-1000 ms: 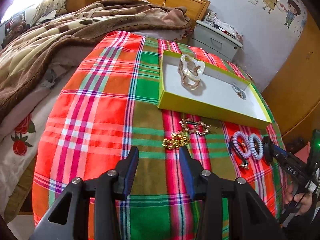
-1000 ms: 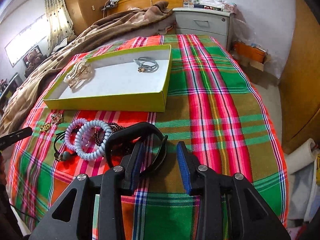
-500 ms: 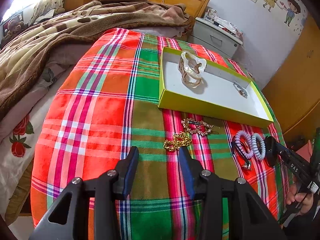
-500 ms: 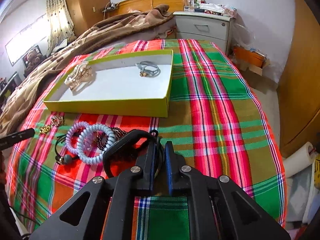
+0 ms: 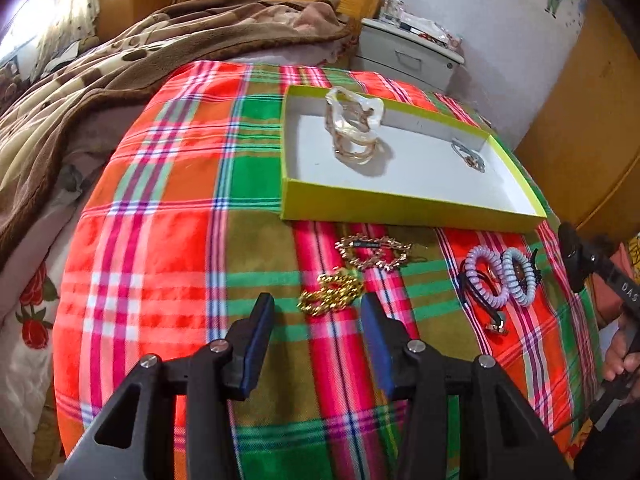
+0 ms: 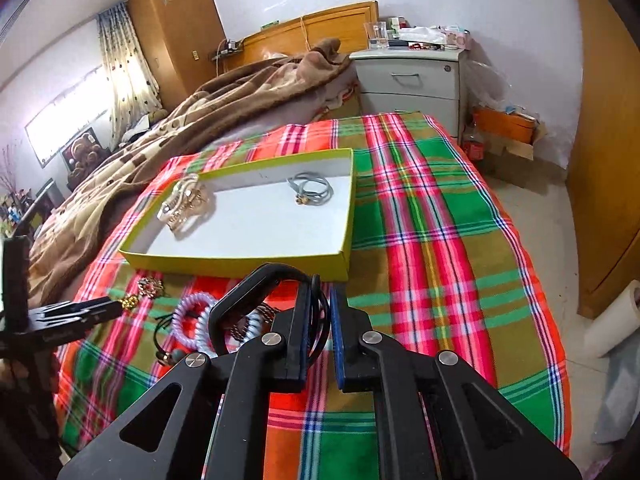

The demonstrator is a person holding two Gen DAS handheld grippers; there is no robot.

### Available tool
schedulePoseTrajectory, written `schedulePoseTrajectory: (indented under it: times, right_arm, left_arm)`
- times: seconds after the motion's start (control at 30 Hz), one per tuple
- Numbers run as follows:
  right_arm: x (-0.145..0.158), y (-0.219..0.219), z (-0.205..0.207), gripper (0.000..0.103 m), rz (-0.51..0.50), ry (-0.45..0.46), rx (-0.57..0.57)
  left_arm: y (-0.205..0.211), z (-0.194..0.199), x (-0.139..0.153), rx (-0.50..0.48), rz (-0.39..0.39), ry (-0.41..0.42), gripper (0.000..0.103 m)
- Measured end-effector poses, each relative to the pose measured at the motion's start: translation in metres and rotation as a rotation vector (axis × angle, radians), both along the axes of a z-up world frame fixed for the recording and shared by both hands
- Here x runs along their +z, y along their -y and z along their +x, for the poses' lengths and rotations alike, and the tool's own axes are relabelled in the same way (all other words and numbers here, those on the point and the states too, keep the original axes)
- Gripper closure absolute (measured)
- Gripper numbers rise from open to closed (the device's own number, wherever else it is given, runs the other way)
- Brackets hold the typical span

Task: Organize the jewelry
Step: 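Move the left tool to the gold chain while the right tool grasps the black band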

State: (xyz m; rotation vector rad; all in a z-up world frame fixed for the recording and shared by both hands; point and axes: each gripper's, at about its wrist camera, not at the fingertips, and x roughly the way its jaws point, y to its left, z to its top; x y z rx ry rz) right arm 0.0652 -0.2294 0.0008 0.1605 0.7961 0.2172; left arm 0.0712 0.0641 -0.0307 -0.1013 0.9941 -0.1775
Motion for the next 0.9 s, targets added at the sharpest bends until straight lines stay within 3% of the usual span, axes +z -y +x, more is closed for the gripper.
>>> schedulePoseTrajectory:
  times: [0.3,0.47,0.63,0.7,0.9]
  right_arm:
    - [0.004,-0.009,0.004,0.094,0.016,0.016,0.028]
    - [0.006,-0.012,0.005,0.094,0.024,0.026,0.039]
    - [0.005,-0.012,0.009,0.094,0.033,0.023,0.045]
    - [0.005,-0.012,0.01,0.094,0.035,0.022,0.045]
    - [0.005,-0.012,0.011,0.094,0.037,0.021,0.049]
  left_arm:
    - [0.022,0.008,-0.002,-0.071,0.164,0.022,0.056]
    - [0.023,0.008,-0.002,-0.08,0.173,0.031,0.056]
    - [0.027,0.007,-0.001,-0.09,0.168,0.034,0.072]
    - [0.03,0.006,0.0,-0.097,0.16,0.034,0.085]
    - [0.027,0.005,0.0,-0.077,0.127,0.03,0.089]
